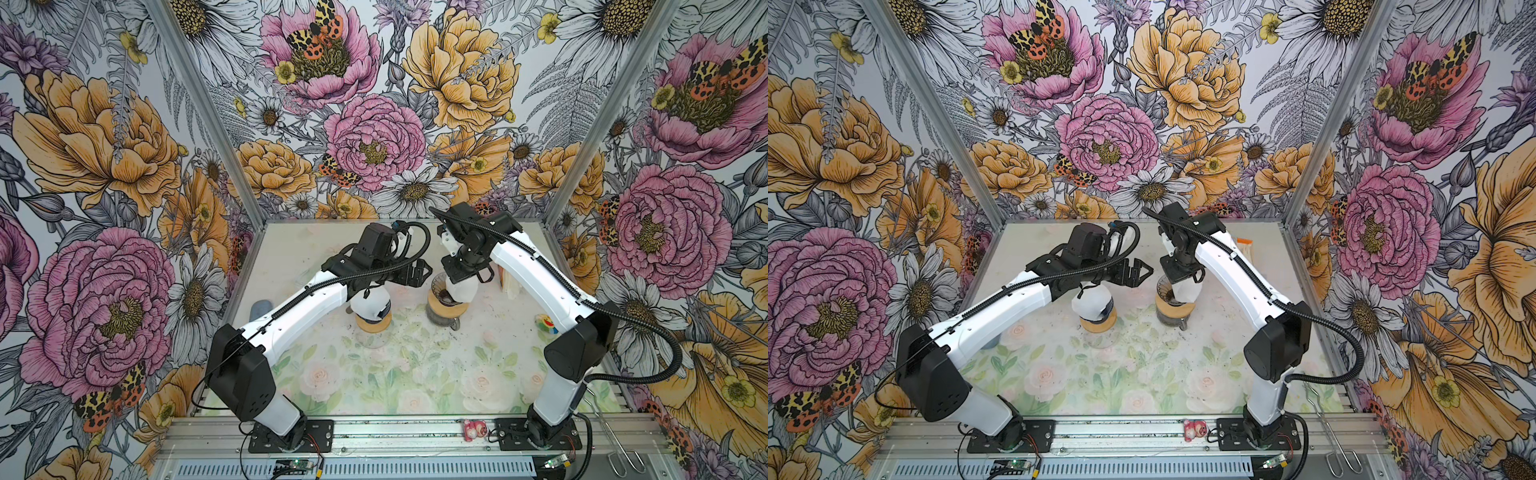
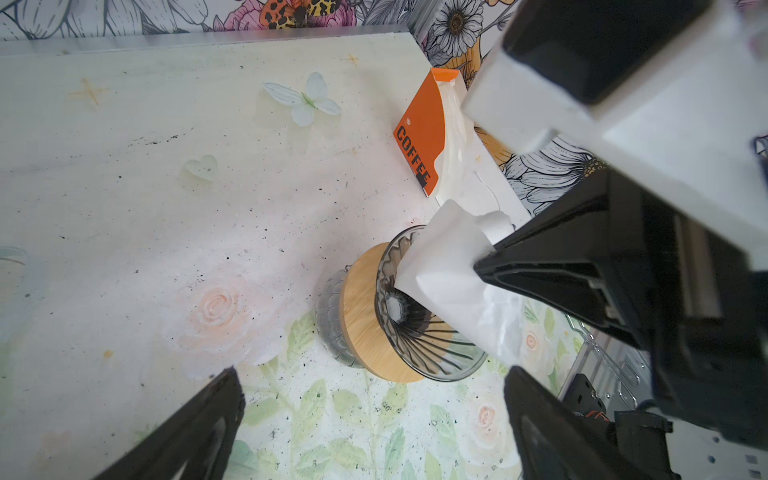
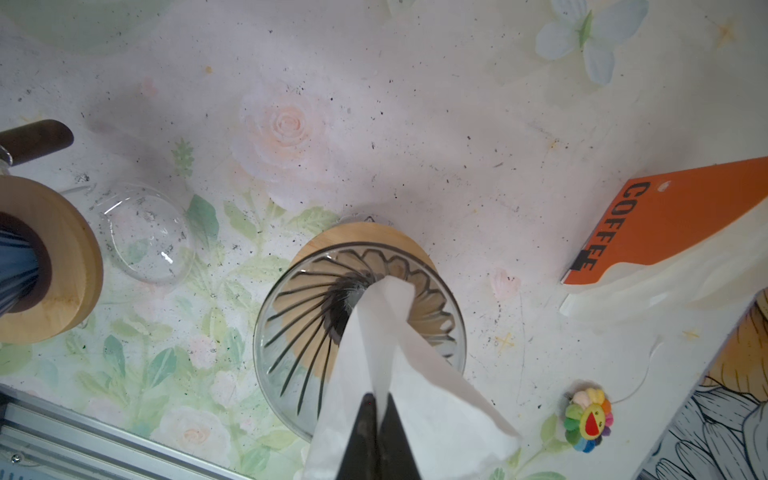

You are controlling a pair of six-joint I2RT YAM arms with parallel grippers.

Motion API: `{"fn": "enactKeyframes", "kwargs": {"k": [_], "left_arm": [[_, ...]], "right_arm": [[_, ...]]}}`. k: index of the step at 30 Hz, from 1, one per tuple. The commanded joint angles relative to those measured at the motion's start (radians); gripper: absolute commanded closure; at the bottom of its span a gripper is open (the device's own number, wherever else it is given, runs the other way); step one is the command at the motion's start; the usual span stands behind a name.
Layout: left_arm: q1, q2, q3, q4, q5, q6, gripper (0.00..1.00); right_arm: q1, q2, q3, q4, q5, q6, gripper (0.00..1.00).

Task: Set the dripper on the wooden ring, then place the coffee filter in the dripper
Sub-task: 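Carry the filter over the glass dripper while the left gripper approaches it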

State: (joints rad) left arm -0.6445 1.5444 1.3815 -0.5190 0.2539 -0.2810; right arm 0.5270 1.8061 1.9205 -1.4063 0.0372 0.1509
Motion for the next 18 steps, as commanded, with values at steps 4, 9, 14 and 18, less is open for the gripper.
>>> {"fn": "enactKeyframes", "kwargs": {"k": [4,9,14,18], "left_arm": [[0.016,-0.036,-0.007,0.022,-0.004,0.011,0.01],[0.017,-0.029,0.003,0.021,0.001,0.011,0.01],[0.015,-0.006,0.031,0.021,0.013,0.009,0.01],[0.005,0.019,0.073,0.019,0.019,0.003,0.01]], "right_arm": [[0.006,0.010,0.035,0.050,-0.095,0.029,0.80],[-0.004,0.006,0.026,0.059,-0.111,0.039,0.74],[-0.024,-0.058,0.011,0.116,-0.172,0.053,0.70],[-0.081,-0.147,-0.039,0.175,-0.196,0.082,0.66]]}}
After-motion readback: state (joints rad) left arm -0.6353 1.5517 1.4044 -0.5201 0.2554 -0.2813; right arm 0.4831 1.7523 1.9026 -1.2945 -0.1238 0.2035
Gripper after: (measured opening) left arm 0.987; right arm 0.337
